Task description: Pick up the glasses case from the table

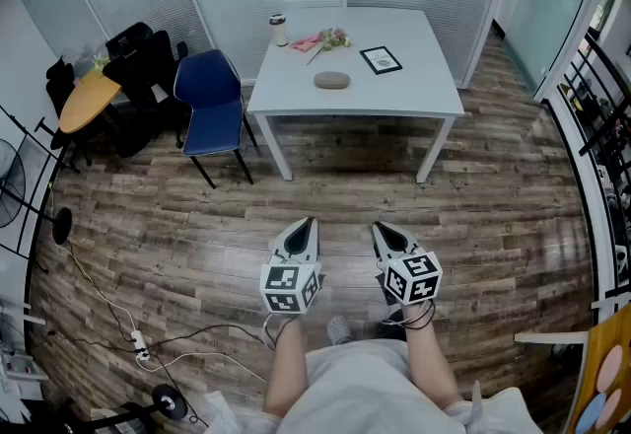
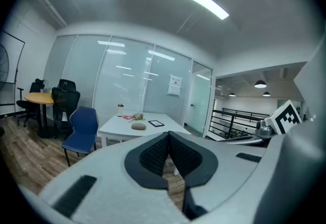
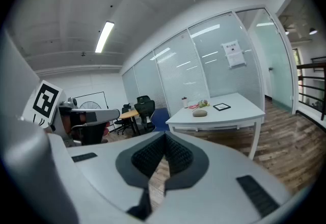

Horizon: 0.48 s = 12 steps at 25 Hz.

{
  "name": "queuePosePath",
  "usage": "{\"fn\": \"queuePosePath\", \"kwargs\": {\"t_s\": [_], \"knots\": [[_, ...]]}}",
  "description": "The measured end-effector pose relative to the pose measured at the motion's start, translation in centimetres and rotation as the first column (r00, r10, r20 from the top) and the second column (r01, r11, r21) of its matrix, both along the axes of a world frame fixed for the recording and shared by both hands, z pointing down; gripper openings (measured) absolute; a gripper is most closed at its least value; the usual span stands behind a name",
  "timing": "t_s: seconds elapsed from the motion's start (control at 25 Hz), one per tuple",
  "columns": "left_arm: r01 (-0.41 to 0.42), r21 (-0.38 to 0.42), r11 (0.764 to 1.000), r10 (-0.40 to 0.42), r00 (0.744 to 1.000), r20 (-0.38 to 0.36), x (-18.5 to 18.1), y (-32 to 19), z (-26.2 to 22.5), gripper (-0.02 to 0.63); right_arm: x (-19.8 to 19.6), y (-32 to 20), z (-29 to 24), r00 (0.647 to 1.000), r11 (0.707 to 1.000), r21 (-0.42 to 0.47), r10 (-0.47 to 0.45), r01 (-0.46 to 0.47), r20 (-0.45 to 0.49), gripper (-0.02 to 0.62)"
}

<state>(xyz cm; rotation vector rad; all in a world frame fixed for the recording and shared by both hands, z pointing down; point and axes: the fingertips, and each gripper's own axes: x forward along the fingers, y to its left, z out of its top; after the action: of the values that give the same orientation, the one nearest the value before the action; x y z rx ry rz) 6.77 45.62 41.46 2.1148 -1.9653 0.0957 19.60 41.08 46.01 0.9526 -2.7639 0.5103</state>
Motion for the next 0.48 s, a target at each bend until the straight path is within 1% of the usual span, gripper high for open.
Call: {"fn": "queuePosePath", "kwargs": {"t_s": [0.28,0.48], "knots": [[-0.012,-0.002,1.000,0.012,1.000,0.001,-0.8,0.5,0.3,0.009,-0.6,0.7,0.4,1.000,1.000,0.001,0.011,-0.011,-0.010,-0.005],[-0.014,0.028,0.999,0.014,1.000,0.001,-1.3,0.8,-0.2,0.012,-0.3,1.1,0.2,1.000,0.999,0.014,0.030,-0.030,-0.005,-0.003]]}}
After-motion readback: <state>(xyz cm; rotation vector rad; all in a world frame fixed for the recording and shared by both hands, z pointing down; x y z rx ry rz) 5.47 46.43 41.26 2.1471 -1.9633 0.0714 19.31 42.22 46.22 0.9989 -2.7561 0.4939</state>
